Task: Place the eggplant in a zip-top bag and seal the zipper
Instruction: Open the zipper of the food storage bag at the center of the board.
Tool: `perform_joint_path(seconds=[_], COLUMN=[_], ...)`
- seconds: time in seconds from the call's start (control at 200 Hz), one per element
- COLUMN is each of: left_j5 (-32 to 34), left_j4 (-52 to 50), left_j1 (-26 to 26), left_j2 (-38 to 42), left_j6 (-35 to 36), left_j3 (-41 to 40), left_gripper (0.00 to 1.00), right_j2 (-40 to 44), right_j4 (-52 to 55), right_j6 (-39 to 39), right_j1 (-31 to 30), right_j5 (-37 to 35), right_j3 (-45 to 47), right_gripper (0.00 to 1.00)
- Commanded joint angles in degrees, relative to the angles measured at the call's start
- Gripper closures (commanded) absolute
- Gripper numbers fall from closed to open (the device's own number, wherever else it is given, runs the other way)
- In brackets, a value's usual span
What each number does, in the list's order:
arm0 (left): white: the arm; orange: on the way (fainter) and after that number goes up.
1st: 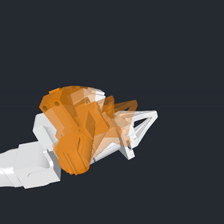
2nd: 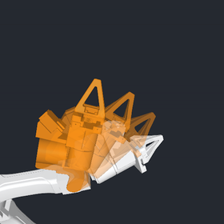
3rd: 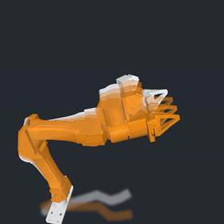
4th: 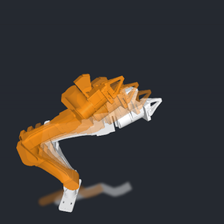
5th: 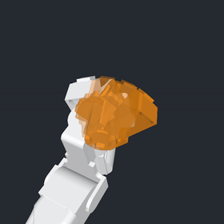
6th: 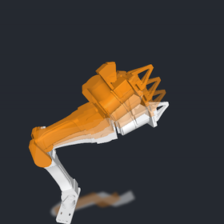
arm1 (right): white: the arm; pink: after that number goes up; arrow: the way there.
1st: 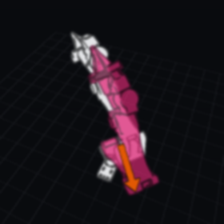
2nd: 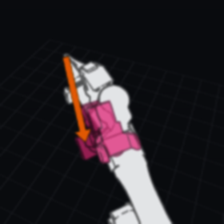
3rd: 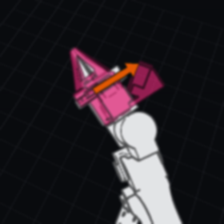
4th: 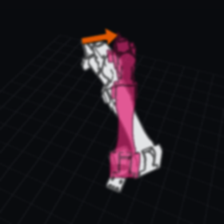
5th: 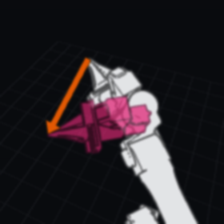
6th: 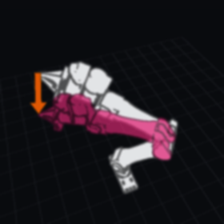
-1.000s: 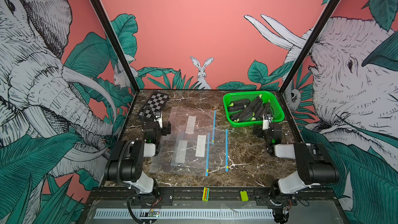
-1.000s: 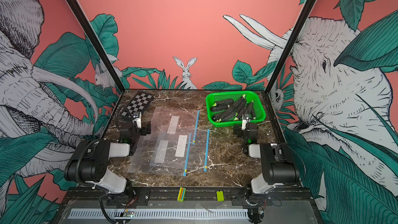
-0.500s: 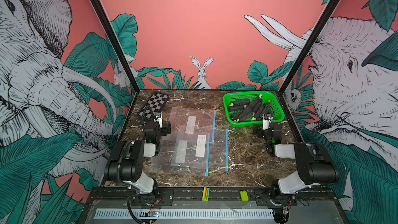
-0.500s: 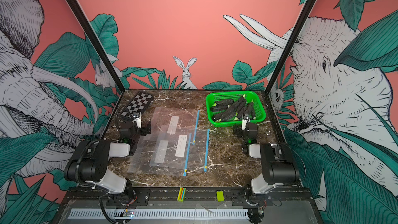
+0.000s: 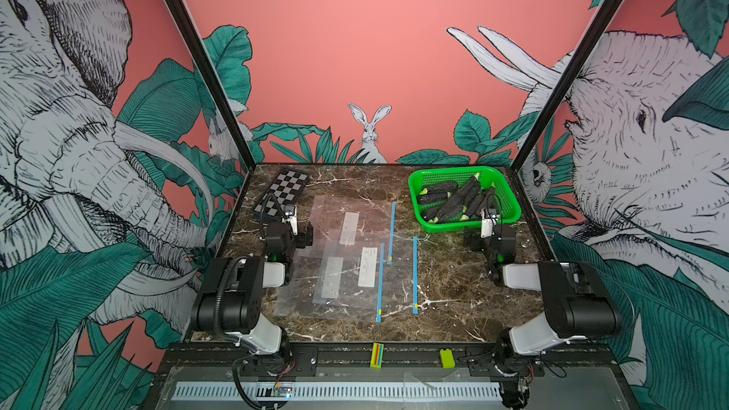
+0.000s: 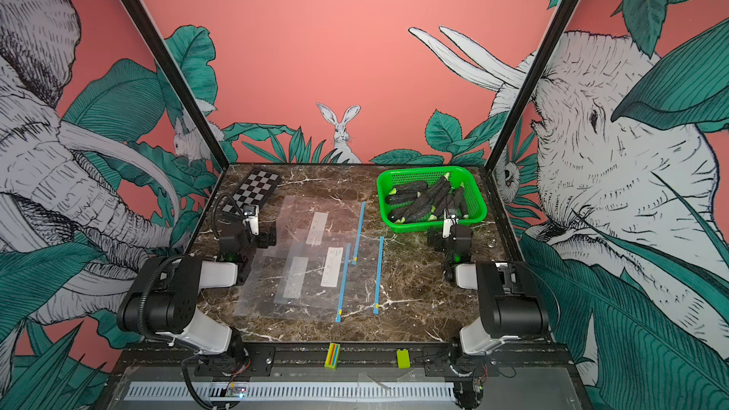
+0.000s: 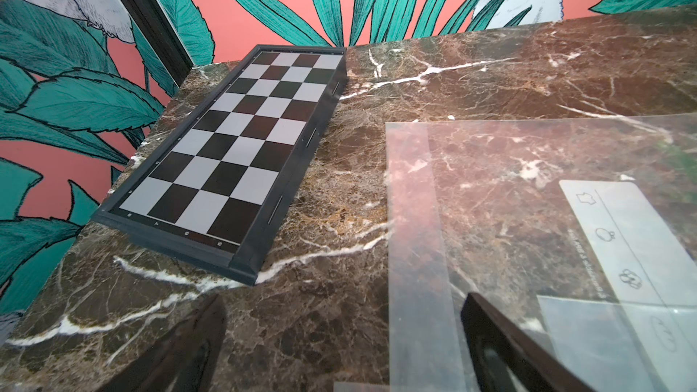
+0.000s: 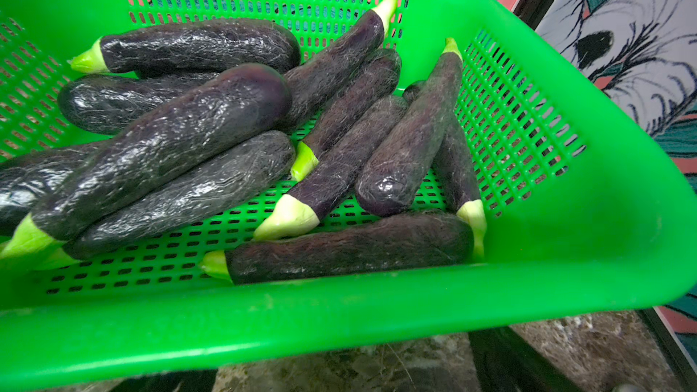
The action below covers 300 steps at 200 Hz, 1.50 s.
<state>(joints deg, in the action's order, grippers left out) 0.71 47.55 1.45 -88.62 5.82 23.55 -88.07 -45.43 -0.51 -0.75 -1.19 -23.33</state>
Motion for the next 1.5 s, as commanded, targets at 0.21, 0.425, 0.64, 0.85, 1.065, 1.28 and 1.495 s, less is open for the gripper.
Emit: perform_joint_path(seconds=[0.21, 0.425, 0.64, 0.85, 1.065, 1.28, 1.495], left_j5=[6.86, 7.99, 21.40, 31.36, 29.37, 21.58, 14.24], left_j4=[-30.62, -48.81, -71.12, -92.48, -107.50, -105.80, -106.54], left_j1=[0.19, 0.53, 16.01, 38.24, 54.65, 59.31, 60.21], left_j2=[19.19, 30.31, 31.95, 25.72, 7.11, -10.42, -21.62], left_j6=[-7.64, -20.37, -23.21, -38.08, -48.51, -48.11, -47.75], left_j3=[8.74, 16.25, 28.41, 39.81, 55.51, 65.83, 73.06], left_gripper=[0.01, 0.01, 0.01, 0.01, 0.03, 0.05, 0.07], right_j2=[18.02, 37.55, 41.40, 37.85, 37.17, 36.94, 34.04], right_j4=[15.46, 37.38, 61.64, 74.67, 74.83, 79.80, 82.99], right_j6=[3.81, 7.65, 10.83, 14.91, 15.94, 13.75, 13.65], right_j1=[0.84, 1.05, 1.11, 1.18, 1.24, 1.27, 1.54], right_j5=[-0.33, 4.46, 10.27, 22.06, 27.66, 27.14, 28.26], right_j3=[0.40, -2.17, -14.59, -24.06, -24.95, -26.77, -28.70], right_gripper=[0.02, 0.02, 0.01, 0.02, 0.02, 0.02, 0.04])
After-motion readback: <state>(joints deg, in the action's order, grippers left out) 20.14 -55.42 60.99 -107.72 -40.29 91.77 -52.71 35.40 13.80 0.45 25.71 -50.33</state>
